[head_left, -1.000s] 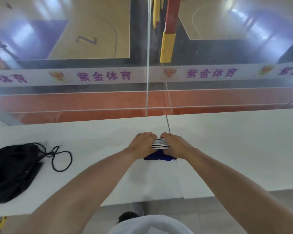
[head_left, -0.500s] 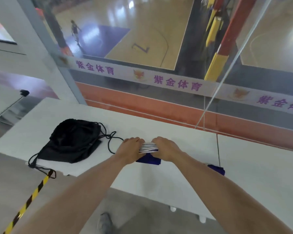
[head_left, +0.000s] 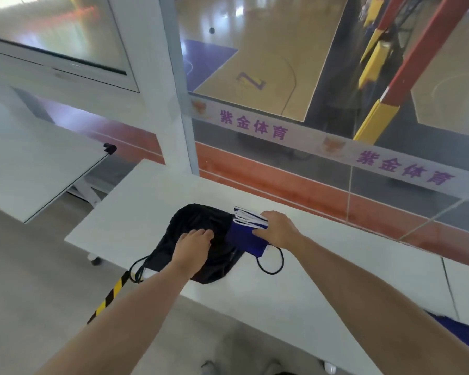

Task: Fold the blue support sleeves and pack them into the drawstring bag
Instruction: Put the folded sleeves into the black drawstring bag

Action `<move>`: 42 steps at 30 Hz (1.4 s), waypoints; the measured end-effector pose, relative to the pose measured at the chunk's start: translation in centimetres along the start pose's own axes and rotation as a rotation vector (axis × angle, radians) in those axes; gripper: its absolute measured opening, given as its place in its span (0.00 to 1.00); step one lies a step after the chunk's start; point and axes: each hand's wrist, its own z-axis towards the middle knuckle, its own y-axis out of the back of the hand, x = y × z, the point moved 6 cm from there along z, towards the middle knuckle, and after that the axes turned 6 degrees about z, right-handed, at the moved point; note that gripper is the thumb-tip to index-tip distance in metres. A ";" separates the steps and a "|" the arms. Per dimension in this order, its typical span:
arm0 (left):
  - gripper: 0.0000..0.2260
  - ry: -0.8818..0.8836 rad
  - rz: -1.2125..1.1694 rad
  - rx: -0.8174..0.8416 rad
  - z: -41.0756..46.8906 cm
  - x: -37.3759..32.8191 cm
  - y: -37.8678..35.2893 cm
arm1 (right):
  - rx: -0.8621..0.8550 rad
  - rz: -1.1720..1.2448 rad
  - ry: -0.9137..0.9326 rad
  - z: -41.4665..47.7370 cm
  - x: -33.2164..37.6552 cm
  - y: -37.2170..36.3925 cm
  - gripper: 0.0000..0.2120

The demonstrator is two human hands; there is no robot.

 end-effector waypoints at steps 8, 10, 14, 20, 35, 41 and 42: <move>0.03 0.125 0.089 0.081 0.2 7.3 -0.8 | 0.222 -0.088 0.122 8.7 5.0 -7.8 0.16; 0.07 0.151 0.104 0.106 0.3 8.6 -1.8 | 0.288 -0.120 0.138 11.0 5.2 -10.0 0.15; 0.08 0.149 0.019 0.052 1.3 11.1 -4.4 | 0.434 -0.170 0.124 15.0 5.2 -13.7 0.14; 0.22 -0.007 -0.044 0.206 4.4 12.0 -9.9 | 0.665 -0.459 0.072 19.6 3.6 -18.5 0.16; 0.43 -0.226 0.130 0.389 8.3 14.1 -13.9 | 0.331 -0.610 0.335 15.1 4.6 -25.9 0.38; 0.48 -0.262 0.205 0.476 9.0 14.8 -14.6 | 0.414 -0.719 0.271 15.6 3.7 -27.2 0.35; 0.48 -0.266 0.224 0.489 9.0 14.9 -14.7 | 0.432 -0.715 0.270 15.9 3.6 -27.1 0.35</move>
